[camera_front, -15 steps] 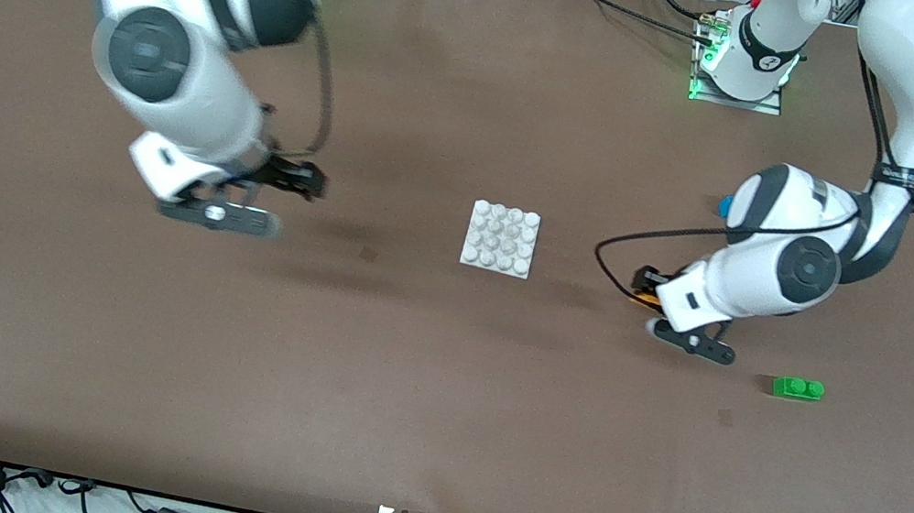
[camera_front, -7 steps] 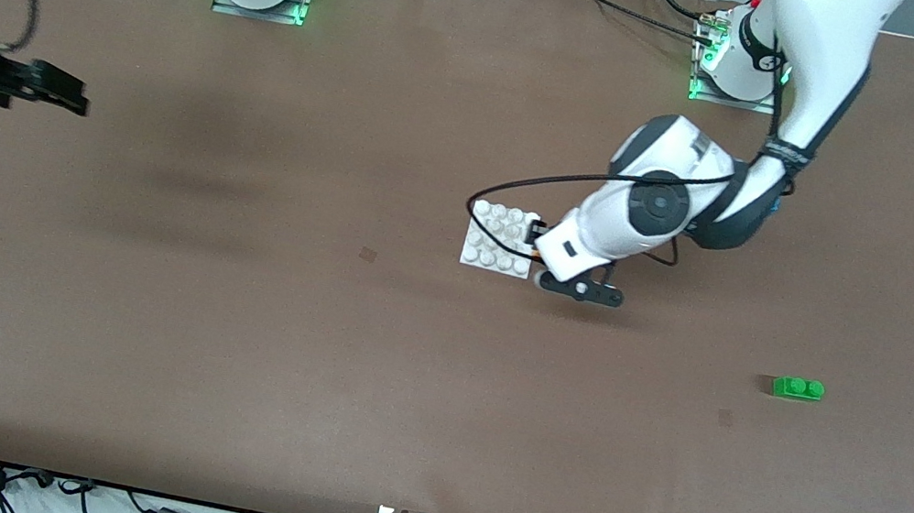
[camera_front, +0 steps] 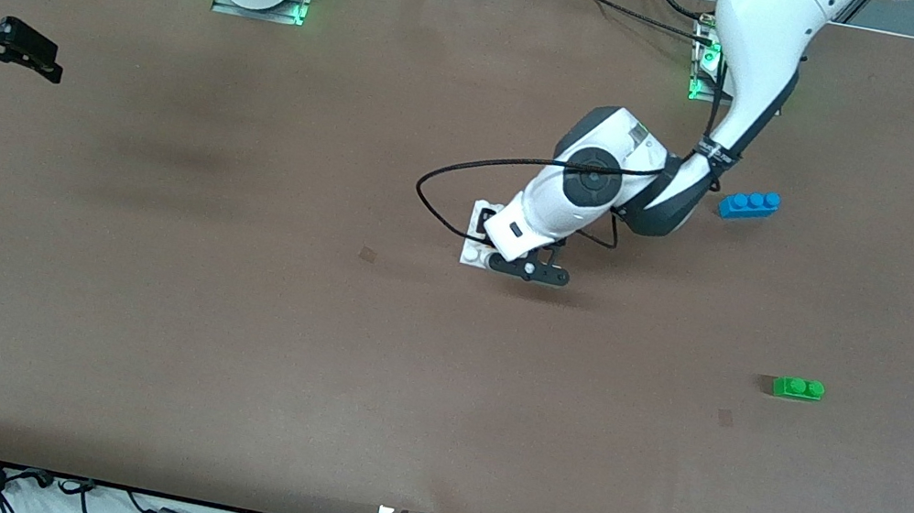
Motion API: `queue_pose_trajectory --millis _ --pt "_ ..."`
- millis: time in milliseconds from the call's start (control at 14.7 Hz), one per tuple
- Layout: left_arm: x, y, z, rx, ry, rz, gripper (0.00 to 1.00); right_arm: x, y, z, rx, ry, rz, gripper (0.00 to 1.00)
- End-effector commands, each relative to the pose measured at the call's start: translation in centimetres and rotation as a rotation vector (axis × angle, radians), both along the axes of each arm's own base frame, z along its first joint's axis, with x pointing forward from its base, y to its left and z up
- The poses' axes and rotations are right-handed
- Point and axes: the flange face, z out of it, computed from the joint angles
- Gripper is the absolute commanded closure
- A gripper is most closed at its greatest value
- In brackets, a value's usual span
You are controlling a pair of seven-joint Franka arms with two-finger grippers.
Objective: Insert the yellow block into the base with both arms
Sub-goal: 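Carry the yellow block over the base while the right gripper returns to rest, then lower the yellow block onto the base studs with the left gripper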
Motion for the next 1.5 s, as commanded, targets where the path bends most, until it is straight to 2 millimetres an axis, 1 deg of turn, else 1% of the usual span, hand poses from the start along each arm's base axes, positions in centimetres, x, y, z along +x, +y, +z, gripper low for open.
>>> queue_pose_trajectory --millis 0,68,204,272,340,476,612,816,1087,1291,1427 --pt "-1.5 -0.2 -2.0 0.015 -0.026 0.008 0.37 -0.9 -0.9 1.8 -0.009 -0.062 -0.008 0.00" --pt "-1.7 -0.4 -2.0 0.029 -0.035 0.002 0.37 -0.7 -1.3 2.8 -0.010 -0.088 -0.017 0.00" --pt "-2.5 -0.8 -2.4 0.057 -0.040 0.016 0.37 -0.9 -3.3 3.1 0.001 -0.092 -0.050 0.00" --pt "-2.0 0.0 -2.4 0.067 -0.044 0.034 0.37 -1.0 -2.9 3.0 0.002 -0.083 -0.044 0.00" --pt "-1.8 0.1 -2.2 0.069 -0.050 0.034 0.38 -1.3 -2.8 2.9 0.004 -0.063 -0.047 0.00" --pt "-2.2 0.0 -2.6 0.075 -0.045 0.029 0.38 -1.1 -1.9 2.8 -0.006 -0.061 -0.034 0.00" --pt "-2.5 -0.2 -2.5 0.077 -0.045 0.021 0.38 -1.1 -0.9 3.0 -0.006 -0.063 -0.014 0.00" --pt "-3.0 0.0 -2.7 0.083 -0.039 0.017 0.38 -1.1 -1.0 3.0 -0.008 -0.064 -0.016 0.00" --pt "-3.8 0.1 -1.5 0.085 -0.043 0.008 0.38 -1.0 -1.1 3.0 -0.040 -0.069 -0.012 0.00" --pt "-3.8 0.1 -0.9 0.082 -0.052 0.003 0.38 -1.1 -0.9 3.1 -0.040 -0.067 -0.006 0.00" --pt "-4.3 0.6 -1.4 0.099 -0.055 -0.016 0.38 -1.1 -1.2 3.1 -0.032 -0.068 -0.015 0.00"
